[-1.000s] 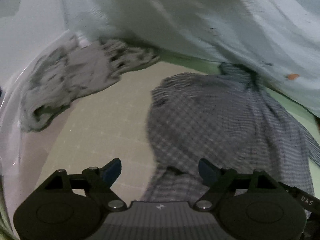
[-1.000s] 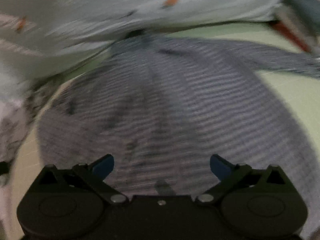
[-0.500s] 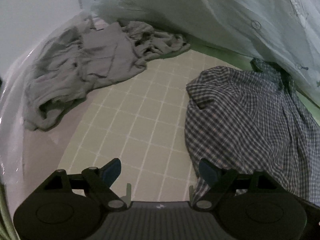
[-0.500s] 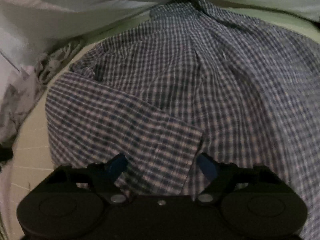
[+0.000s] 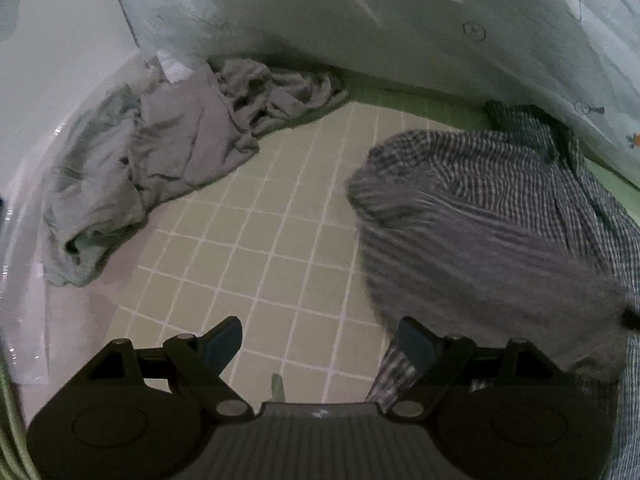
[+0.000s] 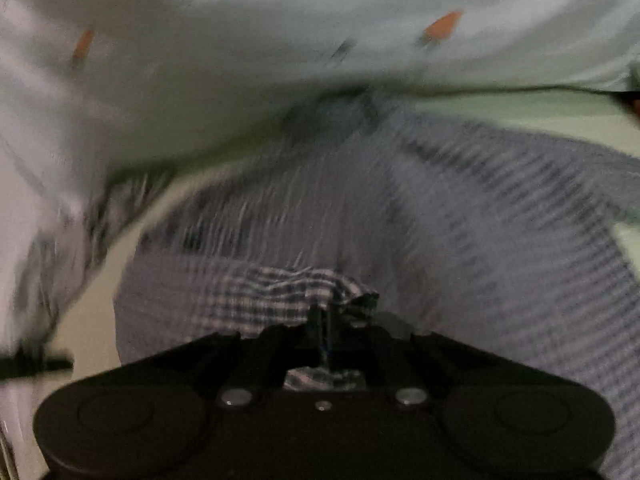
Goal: Fold clothes
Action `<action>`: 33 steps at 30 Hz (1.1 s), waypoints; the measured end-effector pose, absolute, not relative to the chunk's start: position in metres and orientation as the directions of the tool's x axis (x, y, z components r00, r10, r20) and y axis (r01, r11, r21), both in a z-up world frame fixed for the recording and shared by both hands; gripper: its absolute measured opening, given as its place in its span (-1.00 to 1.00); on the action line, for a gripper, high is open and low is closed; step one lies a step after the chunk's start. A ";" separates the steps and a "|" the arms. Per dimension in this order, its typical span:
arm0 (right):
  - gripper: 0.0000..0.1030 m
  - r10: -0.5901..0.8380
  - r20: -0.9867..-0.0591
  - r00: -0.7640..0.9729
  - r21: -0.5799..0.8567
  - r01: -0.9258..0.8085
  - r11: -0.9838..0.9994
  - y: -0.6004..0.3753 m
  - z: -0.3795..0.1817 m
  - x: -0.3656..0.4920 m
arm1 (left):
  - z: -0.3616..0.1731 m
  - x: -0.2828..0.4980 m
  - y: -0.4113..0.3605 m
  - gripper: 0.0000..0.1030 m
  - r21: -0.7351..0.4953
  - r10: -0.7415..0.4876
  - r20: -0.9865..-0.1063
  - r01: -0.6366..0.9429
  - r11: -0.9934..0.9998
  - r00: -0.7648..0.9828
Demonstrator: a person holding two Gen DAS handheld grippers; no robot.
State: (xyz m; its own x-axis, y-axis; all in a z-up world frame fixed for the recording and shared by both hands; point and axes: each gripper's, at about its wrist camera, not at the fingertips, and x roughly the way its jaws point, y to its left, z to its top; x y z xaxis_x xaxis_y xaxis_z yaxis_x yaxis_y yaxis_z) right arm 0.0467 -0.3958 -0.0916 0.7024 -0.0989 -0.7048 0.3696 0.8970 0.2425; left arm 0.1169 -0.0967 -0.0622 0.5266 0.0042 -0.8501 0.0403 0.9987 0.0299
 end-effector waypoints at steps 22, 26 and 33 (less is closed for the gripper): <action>1.00 -0.298 -0.682 0.668 0.048 0.447 0.894 -0.470 -0.102 0.028 | -0.057 0.051 -0.085 0.66 0.091 0.159 -0.852 -0.158 0.983 0.498; 1.00 -0.254 -0.672 0.695 0.034 0.372 0.928 -0.430 -0.098 0.025 | -0.060 0.048 -0.063 0.73 0.043 0.104 -0.846 -0.127 0.991 0.522; 1.00 -0.242 -0.648 0.722 0.042 0.352 0.935 -0.313 -0.079 -0.006 | -0.076 0.045 -0.006 0.73 -0.033 -0.030 -0.854 0.003 0.999 0.519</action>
